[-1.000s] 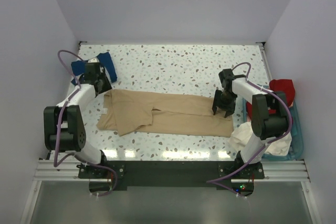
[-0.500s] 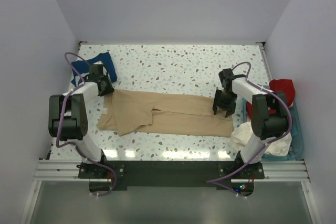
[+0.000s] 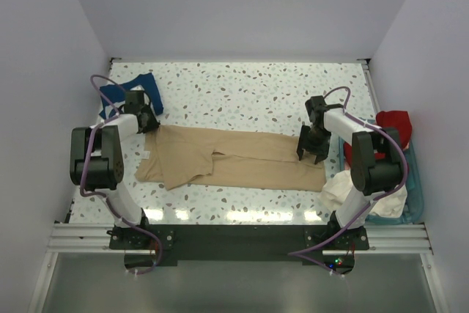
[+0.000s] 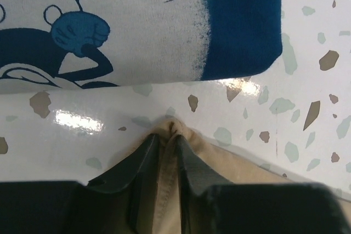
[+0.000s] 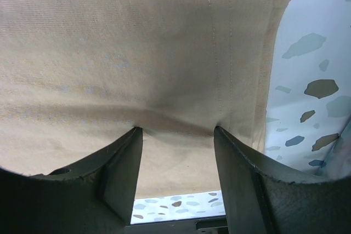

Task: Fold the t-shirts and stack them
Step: Fold the tshirt

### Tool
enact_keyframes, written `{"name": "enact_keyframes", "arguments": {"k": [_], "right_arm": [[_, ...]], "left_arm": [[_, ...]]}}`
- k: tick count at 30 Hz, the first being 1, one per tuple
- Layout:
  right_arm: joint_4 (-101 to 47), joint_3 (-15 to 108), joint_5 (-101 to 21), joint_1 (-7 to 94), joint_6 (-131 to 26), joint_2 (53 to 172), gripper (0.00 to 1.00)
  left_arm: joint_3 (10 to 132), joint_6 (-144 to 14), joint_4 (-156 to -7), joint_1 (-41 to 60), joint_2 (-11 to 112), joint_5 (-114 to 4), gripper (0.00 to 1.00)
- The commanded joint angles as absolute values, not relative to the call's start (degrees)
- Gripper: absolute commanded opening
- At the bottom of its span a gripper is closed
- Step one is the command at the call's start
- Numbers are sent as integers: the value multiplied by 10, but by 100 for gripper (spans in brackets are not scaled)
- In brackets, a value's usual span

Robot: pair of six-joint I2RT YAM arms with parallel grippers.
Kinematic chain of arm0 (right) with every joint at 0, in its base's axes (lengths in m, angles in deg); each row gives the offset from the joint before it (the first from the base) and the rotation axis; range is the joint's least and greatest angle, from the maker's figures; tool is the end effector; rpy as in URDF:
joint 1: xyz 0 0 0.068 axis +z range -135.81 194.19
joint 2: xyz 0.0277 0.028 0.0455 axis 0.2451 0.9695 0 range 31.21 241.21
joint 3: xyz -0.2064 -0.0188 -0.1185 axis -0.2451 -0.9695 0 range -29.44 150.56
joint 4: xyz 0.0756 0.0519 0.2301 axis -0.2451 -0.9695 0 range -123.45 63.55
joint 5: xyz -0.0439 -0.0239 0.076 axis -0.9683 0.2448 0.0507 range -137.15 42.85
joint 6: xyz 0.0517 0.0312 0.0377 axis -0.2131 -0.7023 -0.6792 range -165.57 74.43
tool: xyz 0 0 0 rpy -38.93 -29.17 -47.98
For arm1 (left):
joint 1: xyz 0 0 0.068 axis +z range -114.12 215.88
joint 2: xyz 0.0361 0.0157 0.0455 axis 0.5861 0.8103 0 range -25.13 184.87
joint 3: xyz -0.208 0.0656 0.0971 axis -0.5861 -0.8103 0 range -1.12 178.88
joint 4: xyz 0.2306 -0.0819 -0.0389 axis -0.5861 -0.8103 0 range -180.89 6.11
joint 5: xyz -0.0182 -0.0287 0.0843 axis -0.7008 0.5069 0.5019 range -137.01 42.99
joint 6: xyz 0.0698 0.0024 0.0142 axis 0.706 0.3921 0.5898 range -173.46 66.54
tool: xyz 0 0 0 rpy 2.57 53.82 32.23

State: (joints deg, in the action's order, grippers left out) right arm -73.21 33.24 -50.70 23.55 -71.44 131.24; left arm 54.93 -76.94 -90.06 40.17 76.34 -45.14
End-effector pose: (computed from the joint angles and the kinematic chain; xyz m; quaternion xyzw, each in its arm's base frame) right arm 0.2895 0.0441 0.1148 0.1449 0.9876 -0.0140 0.0583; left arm 0.3511 0.0282 0.1117 -0.2319 0.9154 -0.0397 0.3268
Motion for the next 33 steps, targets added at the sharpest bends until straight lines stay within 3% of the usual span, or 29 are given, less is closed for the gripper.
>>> {"name": "enact_keyframes", "arguments": {"k": [1,8,24,26,30,33], "right_arm": [[-744,342,-528,236,-719,1318,58],[-749,332,-548,236,-722,1329,58],[-767,338,-579,231,-719,1336,58],[-771,345,-578,232,-714,1332,58],[-781,367,-573,231,-700,1316,61],[-796,391,-565,232,-694,1297,62]], "left_arm": [[559,-782,-864,411,771,-460,22],[532,-794,-848,433,778,-467,0],[528,-781,-853,452,747,-454,0],[530,-782,-856,452,738,-463,7],[537,-786,-887,452,697,-467,35],[528,-793,-907,452,650,-467,42]]}}
